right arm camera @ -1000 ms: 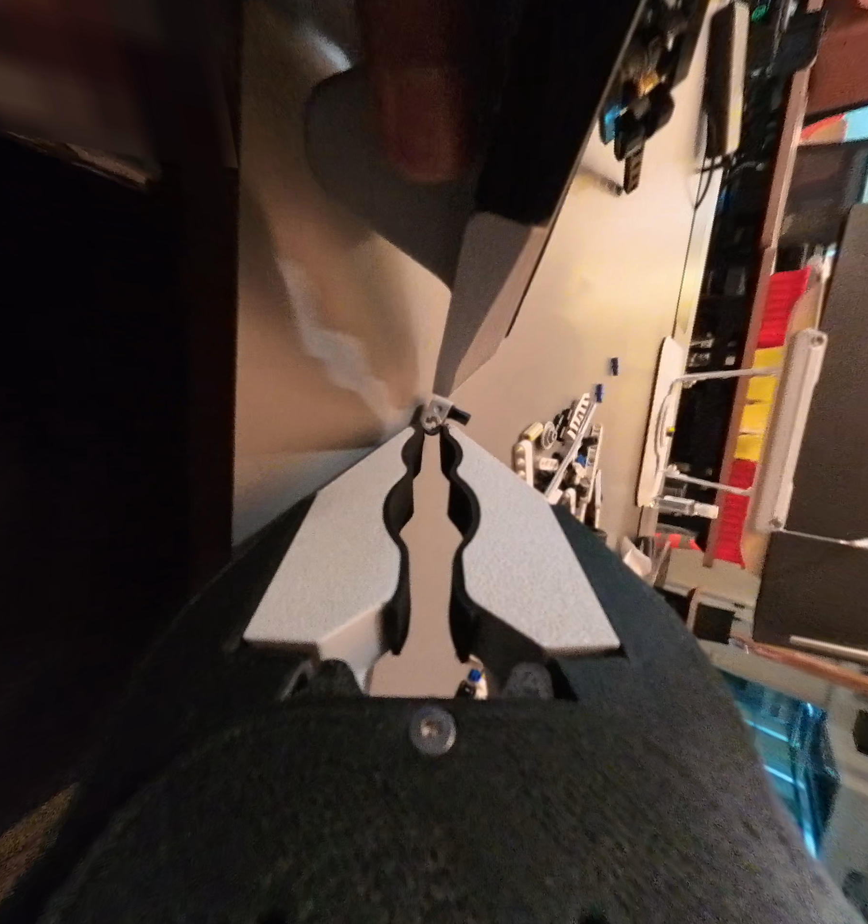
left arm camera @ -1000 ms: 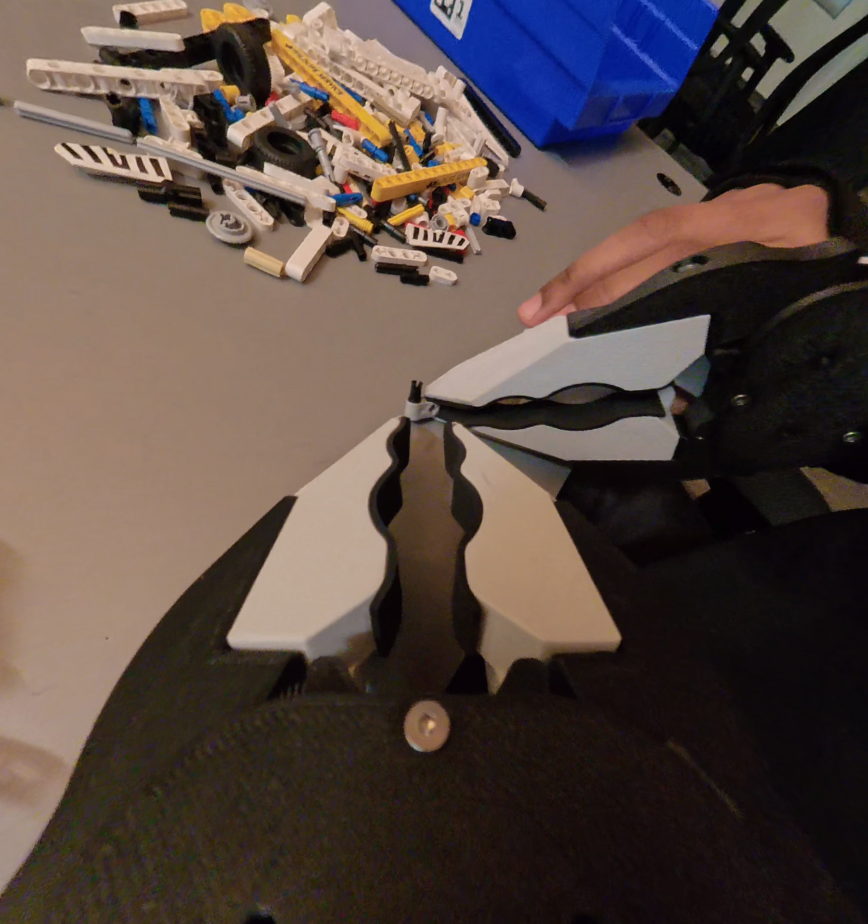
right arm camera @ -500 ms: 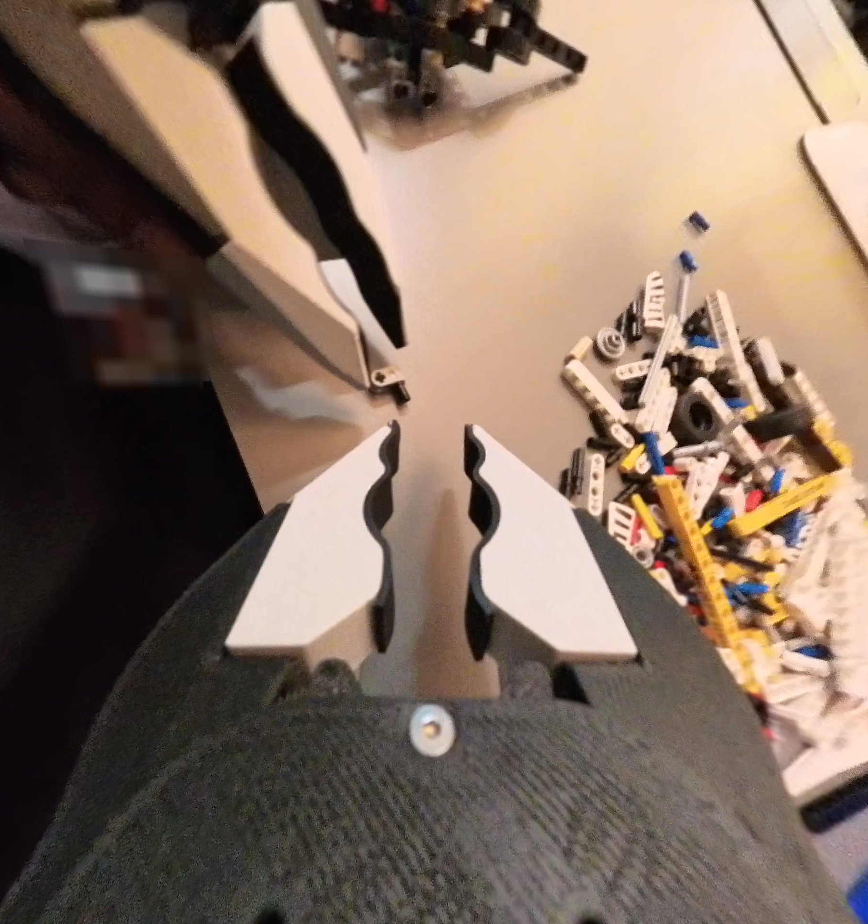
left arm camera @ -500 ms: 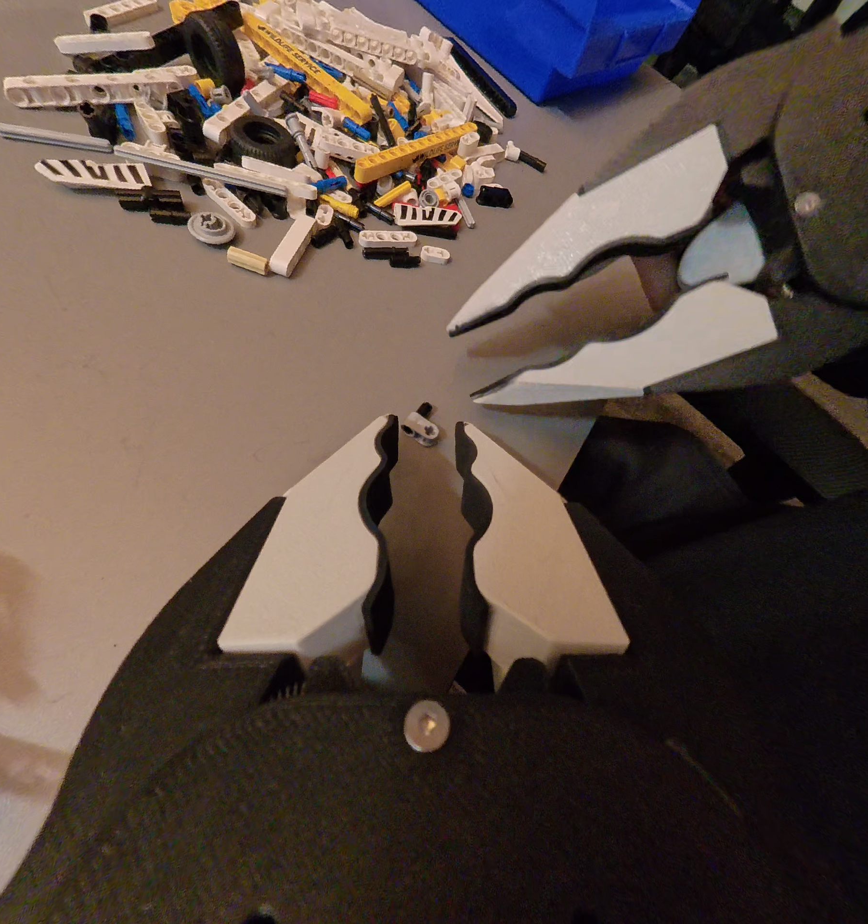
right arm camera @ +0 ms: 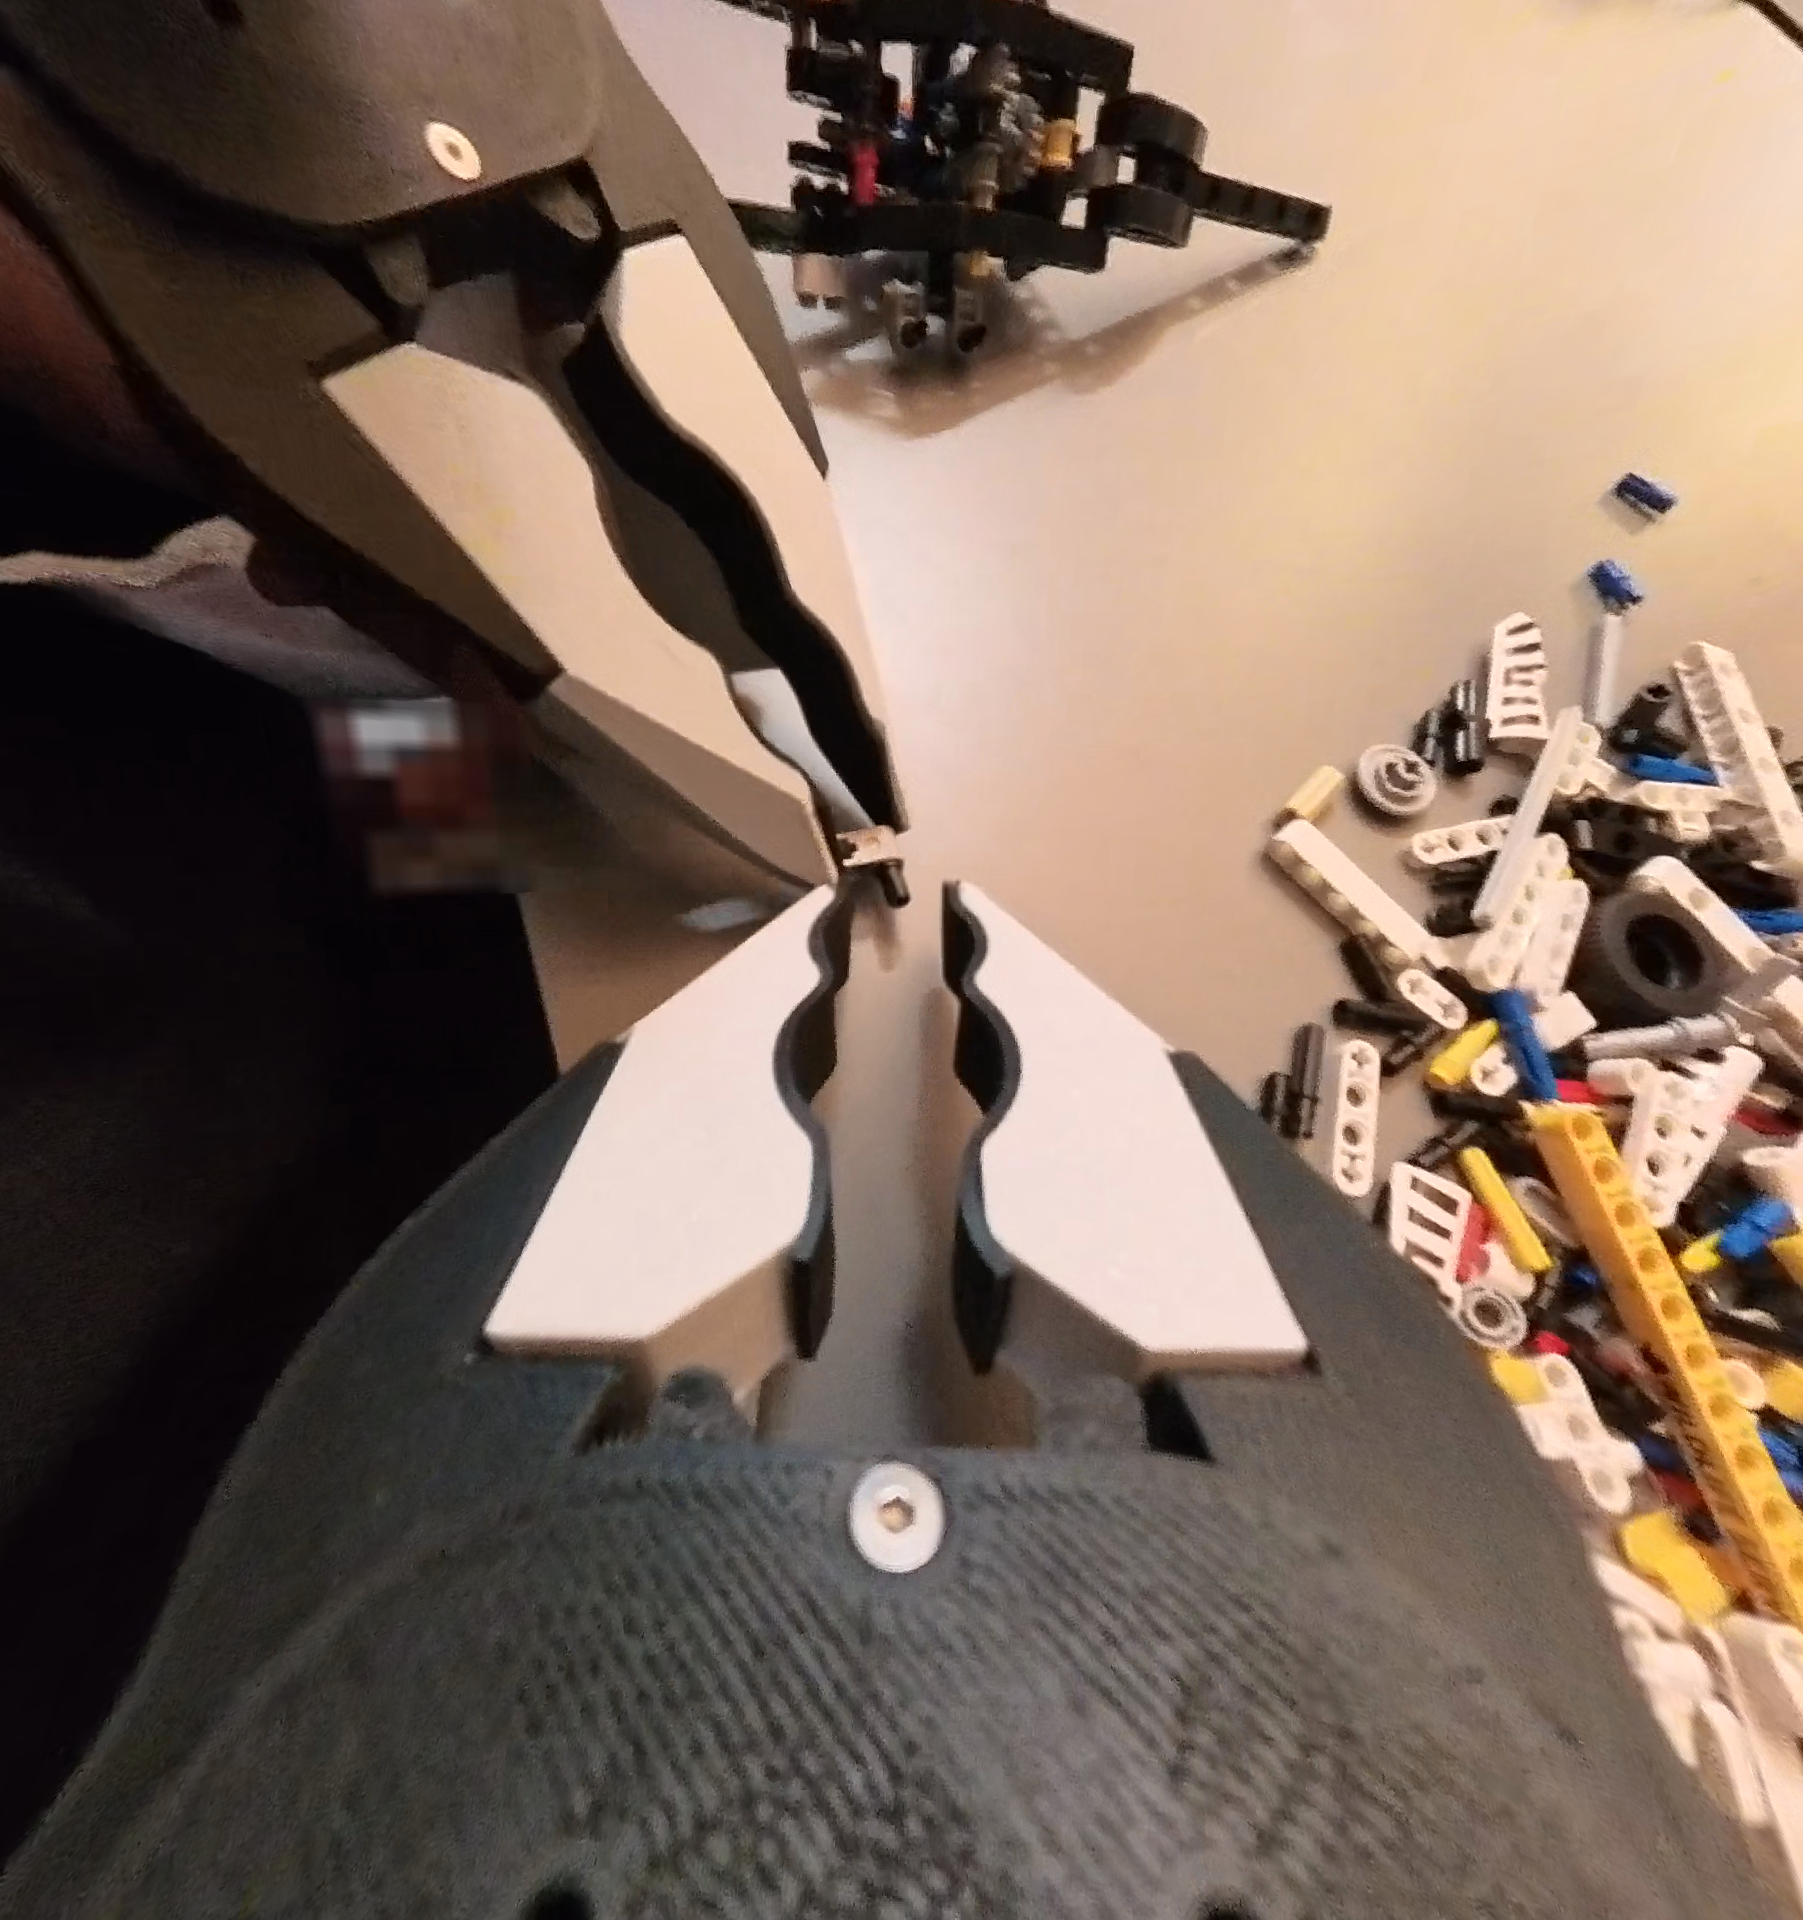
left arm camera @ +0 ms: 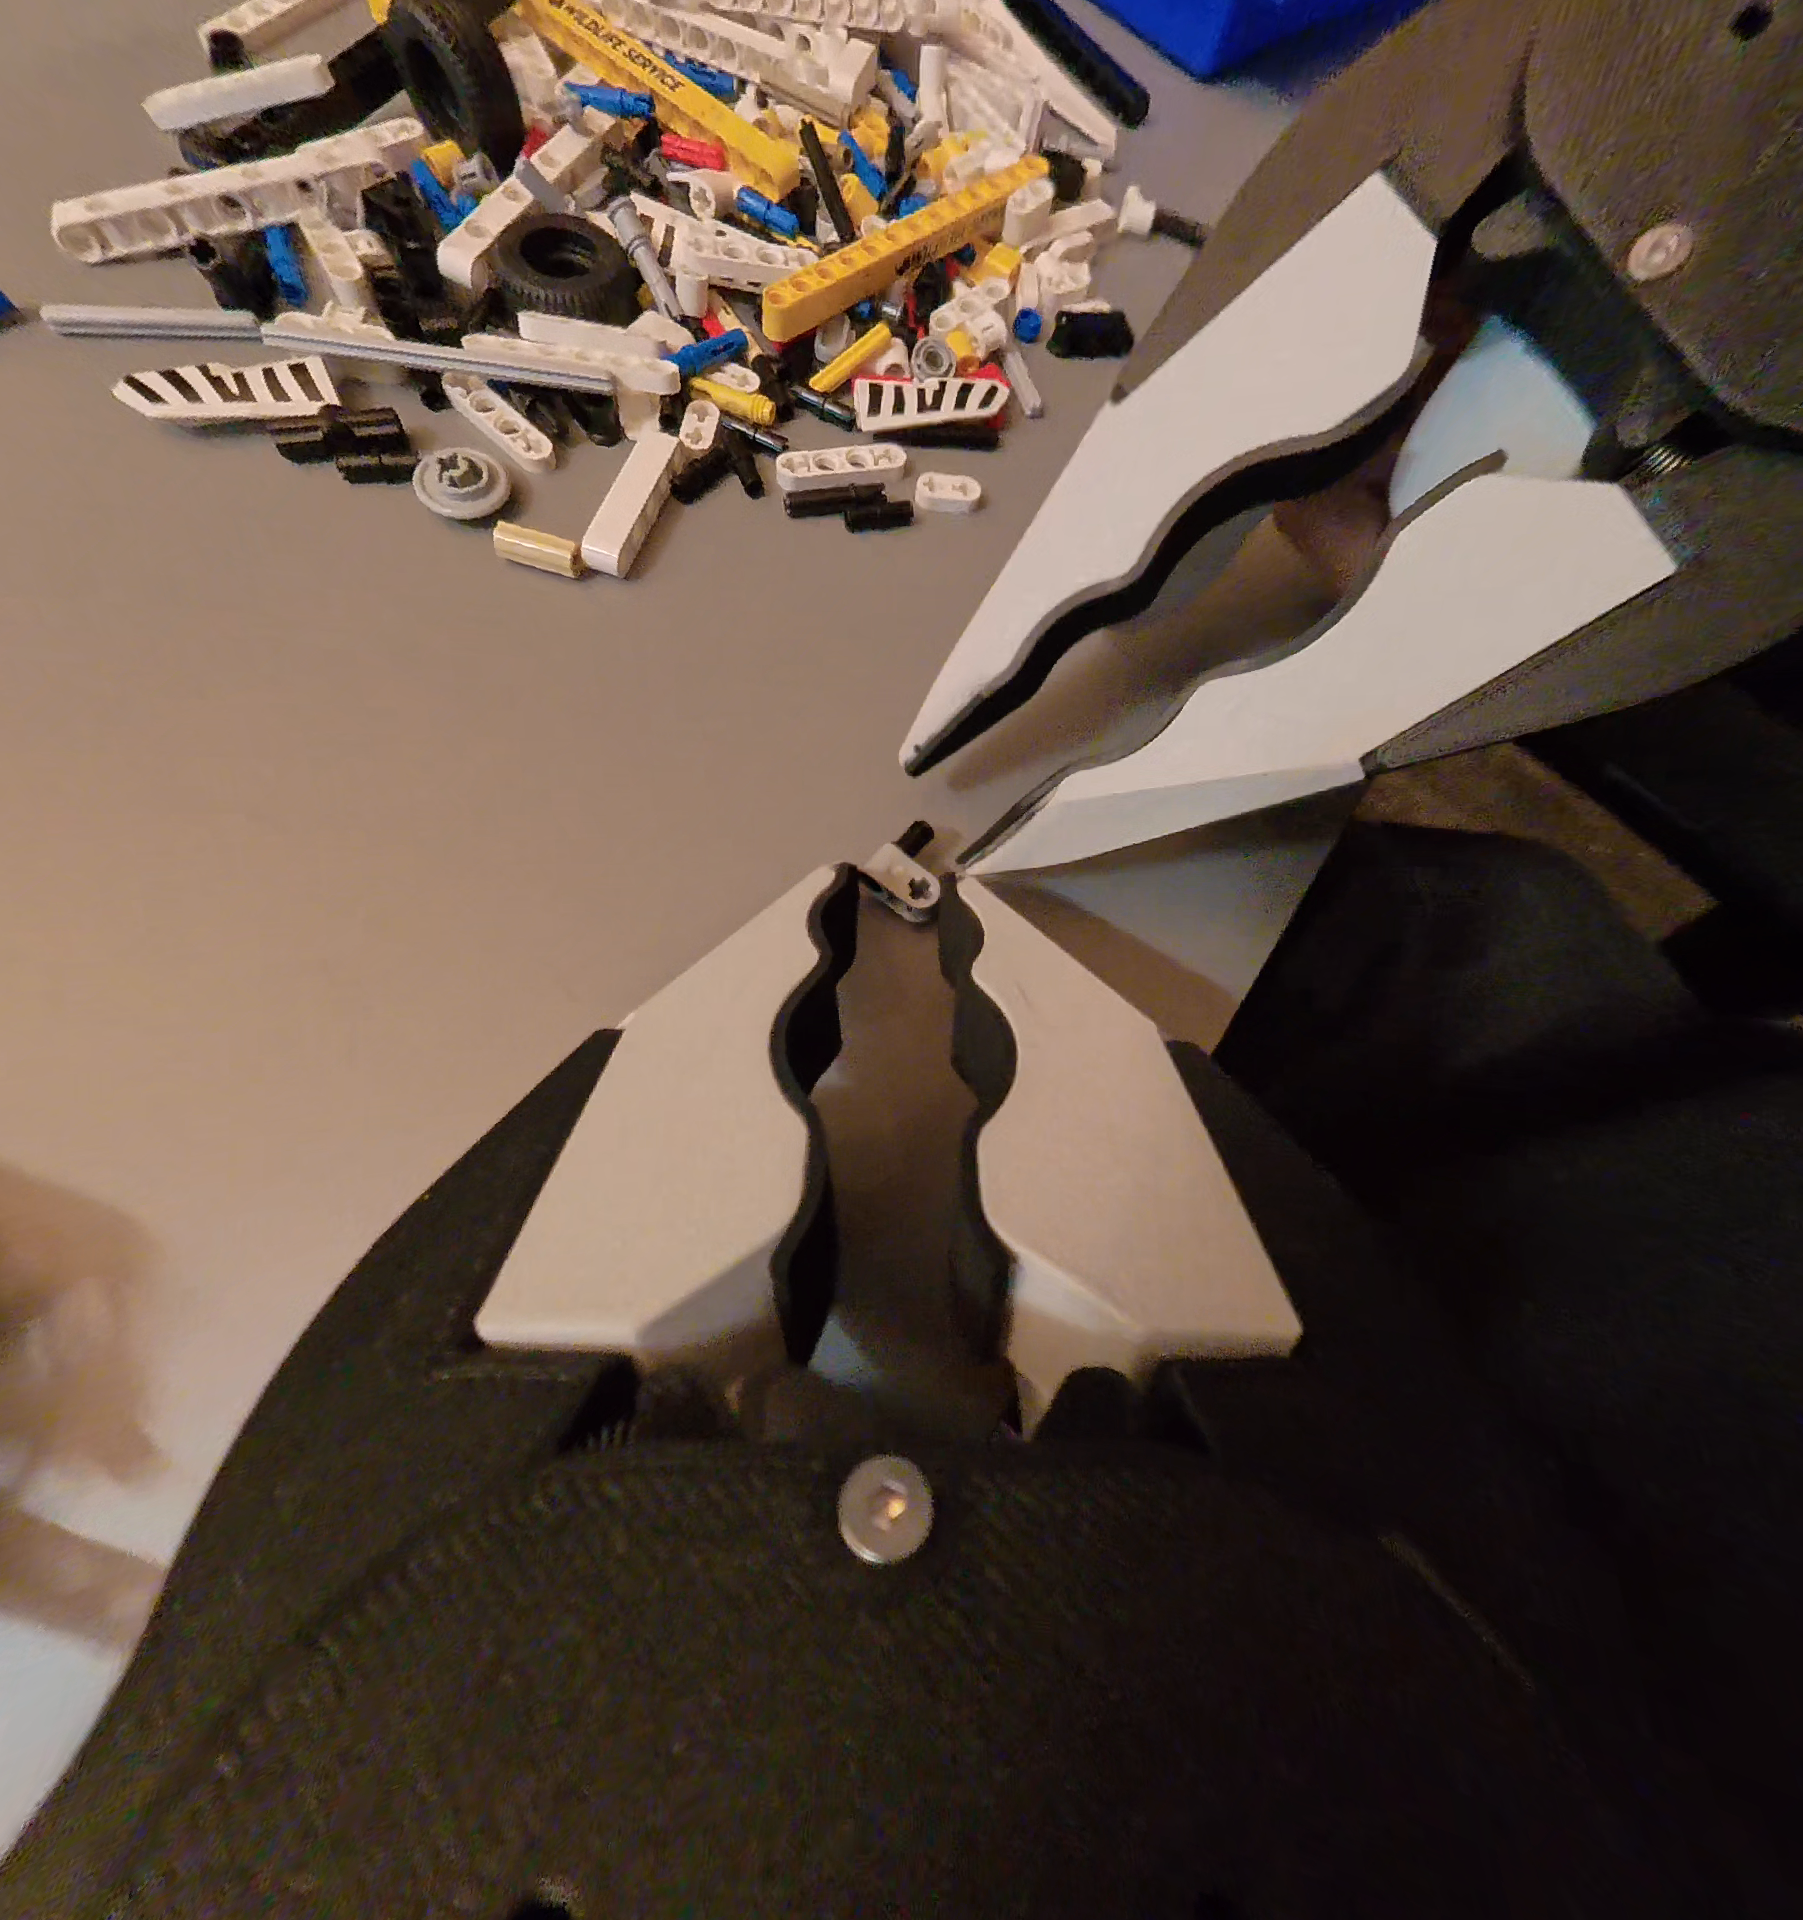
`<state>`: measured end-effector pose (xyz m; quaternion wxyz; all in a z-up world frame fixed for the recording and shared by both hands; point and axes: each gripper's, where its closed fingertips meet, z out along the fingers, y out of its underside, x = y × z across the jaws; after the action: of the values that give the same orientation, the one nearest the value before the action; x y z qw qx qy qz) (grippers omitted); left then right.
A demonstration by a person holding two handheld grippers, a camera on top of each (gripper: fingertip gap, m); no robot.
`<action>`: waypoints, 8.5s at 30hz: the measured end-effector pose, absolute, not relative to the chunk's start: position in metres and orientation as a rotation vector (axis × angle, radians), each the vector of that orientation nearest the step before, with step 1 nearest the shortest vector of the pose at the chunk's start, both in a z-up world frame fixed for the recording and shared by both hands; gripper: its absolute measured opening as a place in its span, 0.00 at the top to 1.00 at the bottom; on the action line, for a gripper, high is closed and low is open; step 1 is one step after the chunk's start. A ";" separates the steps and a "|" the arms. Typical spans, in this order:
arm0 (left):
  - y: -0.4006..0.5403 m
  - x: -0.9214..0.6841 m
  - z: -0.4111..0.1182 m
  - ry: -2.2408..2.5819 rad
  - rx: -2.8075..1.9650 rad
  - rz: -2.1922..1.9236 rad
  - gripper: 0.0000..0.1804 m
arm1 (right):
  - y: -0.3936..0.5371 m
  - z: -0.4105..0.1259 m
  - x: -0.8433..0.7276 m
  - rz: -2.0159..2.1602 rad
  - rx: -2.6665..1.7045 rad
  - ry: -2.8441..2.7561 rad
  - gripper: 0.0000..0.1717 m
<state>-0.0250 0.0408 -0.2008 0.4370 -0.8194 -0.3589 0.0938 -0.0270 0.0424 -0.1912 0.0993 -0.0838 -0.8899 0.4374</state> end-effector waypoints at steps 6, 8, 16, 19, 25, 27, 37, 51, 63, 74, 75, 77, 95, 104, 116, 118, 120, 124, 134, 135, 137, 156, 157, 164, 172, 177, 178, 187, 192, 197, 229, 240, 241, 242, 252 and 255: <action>0.042 -0.015 -0.178 -0.921 -1.773 -0.155 0.93 | 0.038 -0.176 -0.018 1.474 -0.203 -2.636 0.94; 0.037 -0.018 -0.167 -0.938 -1.669 -0.216 0.93 | 0.038 -0.167 -0.013 1.543 -0.142 -2.606 0.86; 0.033 -0.003 -0.121 -0.837 -1.265 -0.756 0.93 | 0.037 -0.114 -0.001 1.853 0.077 -2.306 0.88; 0.035 0.003 -0.116 -0.808 -1.230 -0.828 0.93 | 0.035 -0.109 0.005 1.936 0.106 -2.320 0.88; 0.036 0.009 -0.112 -0.776 -1.203 -0.891 0.93 | 0.032 -0.104 0.006 2.041 0.084 -2.330 0.91; 0.037 0.009 -0.111 -0.771 -1.193 -0.905 0.93 | 0.031 -0.107 0.008 2.024 0.099 -2.345 0.92; 0.020 -0.021 -0.123 -0.910 -1.280 -0.503 0.83 | 0.034 -0.123 -0.010 1.893 -0.098 -2.431 0.99; 0.041 -0.009 -0.191 -0.705 -2.078 0.068 0.87 | 0.032 -0.194 -0.016 1.397 -0.309 -2.813 0.99; 0.040 -0.007 -0.206 -0.709 -2.189 0.077 0.91 | 0.038 -0.200 -0.016 1.342 -0.306 -2.835 0.88; 0.040 -0.008 -0.205 -0.704 -2.194 0.097 0.90 | 0.032 -0.198 -0.015 1.349 -0.231 -2.829 0.93; 0.040 -0.008 -0.206 -0.705 -2.197 0.107 0.91 | 0.032 -0.198 -0.015 1.348 -0.225 -2.828 0.94; 0.040 -0.008 -0.206 -0.704 -2.200 0.121 0.92 | 0.032 -0.199 -0.015 1.349 -0.224 -2.836 0.95; 0.043 -0.008 -0.205 -0.685 -2.204 0.125 0.96 | 0.034 -0.187 -0.014 1.478 -0.251 -2.838 0.90; 0.043 -0.008 -0.206 -0.693 -2.210 0.121 0.95 | 0.036 -0.192 -0.015 1.426 -0.230 -2.848 0.94; 0.047 -0.008 -0.206 -0.682 -2.210 0.115 0.92 | 0.037 -0.192 -0.016 1.429 -0.223 -2.841 0.95; 0.047 -0.008 -0.207 -0.682 -2.214 0.130 0.95 | 0.037 -0.193 -0.015 1.412 -0.210 -2.849 0.96; 0.046 -0.009 -0.207 -0.683 -2.216 0.146 0.96 | 0.036 -0.193 -0.015 1.410 -0.203 -2.842 0.97; 0.046 -0.009 -0.207 -0.690 -2.215 0.157 0.96 | 0.035 -0.193 -0.014 1.412 -0.194 -2.846 0.99; 0.045 -0.008 -0.207 -0.633 -2.247 0.271 0.96 | 0.035 -0.195 -0.013 1.369 -0.225 -2.848 0.99; 0.045 -0.008 -0.208 -0.627 -2.251 0.285 0.96 | 0.034 -0.195 -0.013 1.356 -0.233 -2.836 0.99; 0.044 -0.007 -0.208 -0.632 -2.255 0.267 0.95 | 0.034 -0.195 -0.014 1.360 -0.258 -2.799 0.99; 0.061 -0.004 -0.211 -0.510 -2.328 0.379 0.93 | 0.063 -0.127 -0.078 1.734 -0.626 -2.440 1.00; 0.061 -0.004 -0.211 -0.519 -2.323 0.363 0.93 | 0.067 -0.123 -0.076 1.783 -0.653 -2.442 1.00; 0.062 -0.009 -0.210 -0.565 -2.313 0.319 0.94 | 0.085 -0.154 -0.084 1.495 -0.627 -2.467 0.99; 0.053 -0.047 -0.183 -0.660 -2.198 0.413 0.94 | 0.125 -0.165 -0.163 1.415 -1.075 -2.387 0.79; 0.051 -0.089 -0.163 -0.732 -2.083 0.411 0.94 | 0.156 -0.137 -0.174 1.505 -1.116 -2.192 0.78; 0.054 -0.097 -0.160 -0.736 -2.067 0.392 0.95 | 0.164 -0.131 -0.174 1.523 -1.121 -2.151 0.78; 0.134 -0.198 -0.156 -0.736 -2.068 0.222 0.95 | 0.191 -0.112 -0.149 1.641 -1.148 -1.938 0.80; 0.124 -0.221 -0.138 -0.816 -1.974 0.335 0.78 | 0.199 -0.106 -0.141 1.642 -1.101 -1.861 0.82; 0.052 -0.194 -0.072 -0.850 -1.702 0.448 0.71 | 0.178 -0.074 -0.114 2.123 -0.927 -1.773 0.82; -0.153 -0.088 -0.139 -1.173 -1.630 0.514 0.92 | -0.126 -0.086 -0.090 2.066 -0.376 -2.455 0.88; -0.150 -0.084 -0.140 -1.162 -1.548 0.514 0.94 | -0.143 -0.135 -0.082 1.830 -0.245 -2.573 0.93; -0.150 -0.084 -0.141 -1.156 -1.555 0.526 0.94 | -0.144 -0.137 -0.082 1.799 -0.227 -2.571 0.93; -0.150 -0.084 -0.141 -1.150 -1.564 0.541 0.94 | -0.145 -0.139 -0.082 1.775 -0.208 -2.565 0.93; -0.147 -0.082 -0.142 -1.136 -1.590 0.611 0.95 | -0.146 -0.141 -0.084 1.587 -0.017 -2.422 0.98; -0.147 -0.082 -0.141 -1.130 -1.613 0.665 0.95 | -0.146 -0.141 -0.084 1.560 -0.017 -2.429 0.98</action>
<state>-0.0824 -0.1468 -0.1415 0.5068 -0.6689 -0.4687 0.2757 -0.0837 -0.1463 -0.1408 0.1270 -0.0060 -0.8345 0.5361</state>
